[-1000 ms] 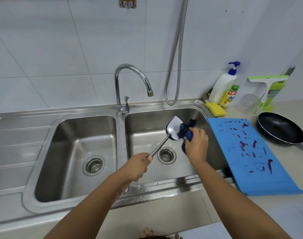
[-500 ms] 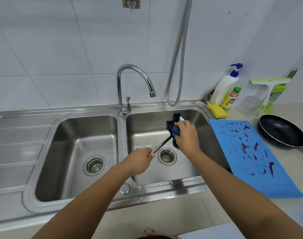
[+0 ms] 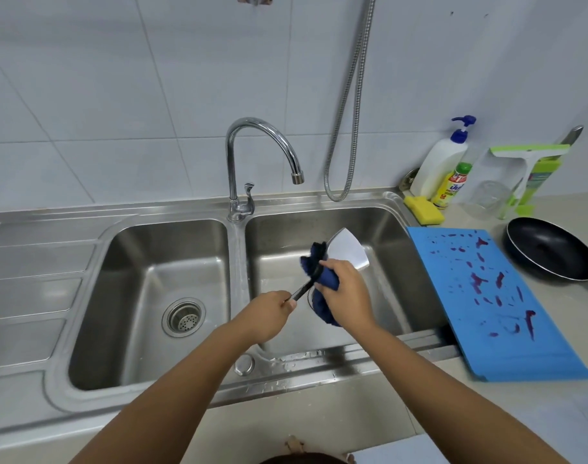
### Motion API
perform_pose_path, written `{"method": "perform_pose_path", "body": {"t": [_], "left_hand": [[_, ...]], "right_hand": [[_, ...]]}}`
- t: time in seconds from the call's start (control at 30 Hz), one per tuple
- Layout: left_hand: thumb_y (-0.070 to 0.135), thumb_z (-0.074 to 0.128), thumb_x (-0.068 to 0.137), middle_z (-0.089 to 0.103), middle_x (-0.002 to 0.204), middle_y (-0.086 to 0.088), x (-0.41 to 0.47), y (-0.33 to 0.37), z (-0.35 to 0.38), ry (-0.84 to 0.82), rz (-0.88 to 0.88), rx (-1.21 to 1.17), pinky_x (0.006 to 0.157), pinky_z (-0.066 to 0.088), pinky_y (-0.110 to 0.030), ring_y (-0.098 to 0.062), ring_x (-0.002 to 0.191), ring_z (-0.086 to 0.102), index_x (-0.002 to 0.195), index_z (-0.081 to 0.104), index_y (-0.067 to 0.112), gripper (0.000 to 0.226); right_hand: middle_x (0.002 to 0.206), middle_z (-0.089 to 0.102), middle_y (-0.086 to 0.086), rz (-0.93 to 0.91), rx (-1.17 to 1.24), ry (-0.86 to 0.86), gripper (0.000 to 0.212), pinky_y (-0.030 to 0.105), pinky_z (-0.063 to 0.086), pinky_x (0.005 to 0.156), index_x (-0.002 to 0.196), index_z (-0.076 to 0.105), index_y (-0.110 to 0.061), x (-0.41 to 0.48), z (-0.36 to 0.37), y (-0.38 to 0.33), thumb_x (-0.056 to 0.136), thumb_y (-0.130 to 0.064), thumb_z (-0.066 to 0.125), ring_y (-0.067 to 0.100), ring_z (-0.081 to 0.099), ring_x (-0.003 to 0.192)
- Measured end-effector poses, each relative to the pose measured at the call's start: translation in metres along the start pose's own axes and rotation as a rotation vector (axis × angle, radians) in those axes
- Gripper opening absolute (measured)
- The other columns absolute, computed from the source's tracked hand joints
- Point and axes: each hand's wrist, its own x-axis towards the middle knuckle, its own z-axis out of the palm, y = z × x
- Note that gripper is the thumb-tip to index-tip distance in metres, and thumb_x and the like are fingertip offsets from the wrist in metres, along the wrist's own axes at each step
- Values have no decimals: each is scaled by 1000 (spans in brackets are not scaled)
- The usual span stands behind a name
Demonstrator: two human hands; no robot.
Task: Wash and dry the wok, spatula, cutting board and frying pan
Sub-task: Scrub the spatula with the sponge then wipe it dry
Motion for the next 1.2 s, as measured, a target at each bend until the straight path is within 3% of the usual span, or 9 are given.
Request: {"method": "perform_pose_path", "body": {"t": [0.13,0.27,0.4,0.5,0.7,0.87,1.03,1.13,1.2], "left_hand": [[32,36,104,51,73,3,-6,2,3,17,28,-45,59,36,-29,-13,64,46,97,55,13,28],[35,34,104,56,79,1,-13,13,7,17,46,-55,62,40,-30,-14,66,48,102,57,13,32],[33,36,104,51,73,2,-10,16,8,22,21,-119,58,37,-30,-13,61,44,97,57,8,33],[30,38,104,46,66,3,-11,11,3,59,-12,-218,53,33,-29,-11,55,40,84,50,9,31],[33,38,104,49,68,3,-16,22,2,43,12,-247,52,35,-23,-10,56,42,105,59,9,32],[29,41,104,45,59,2,-6,17,-6,80,-34,-354,48,32,-26,-12,49,39,97,57,1,33],[33,41,103,51,65,2,-8,11,-13,80,-32,-254,60,37,-29,-15,59,46,94,59,7,32],[34,39,103,49,66,4,-5,20,-17,97,19,-176,58,35,-30,-13,59,44,91,57,11,32],[34,39,103,47,65,4,-3,29,-18,89,63,-177,55,33,-30,-12,57,42,86,55,14,31]], "right_hand": [[113,64,-1,-185,-144,-82,41,17,39,86,115,66,-17,1,-8,3,77,-3,69,16,54,103],[101,64,1,30,-282,74,27,31,46,79,102,65,-20,33,-25,26,76,-13,61,27,59,98],[106,61,-2,140,-57,176,30,28,44,80,109,64,-21,-1,-7,2,82,-7,67,17,57,95],[110,60,-10,74,94,-17,33,20,44,83,112,60,-30,-28,4,-11,85,-12,66,6,58,98],[93,66,-2,187,51,161,21,24,46,66,95,62,-27,11,-25,-7,84,-10,62,17,63,85],[108,64,-10,72,119,1,37,24,48,87,111,64,-29,-8,-7,-28,80,-8,67,9,60,98],[86,65,-6,107,101,70,28,5,43,61,99,68,-23,16,-39,-36,82,-1,63,5,62,75],[110,63,0,56,-113,333,31,27,50,84,113,66,-19,44,-57,-26,83,-10,66,13,59,99],[121,59,3,-79,-393,256,41,35,44,92,122,62,-16,57,-55,-12,81,-9,68,24,53,109]]}}
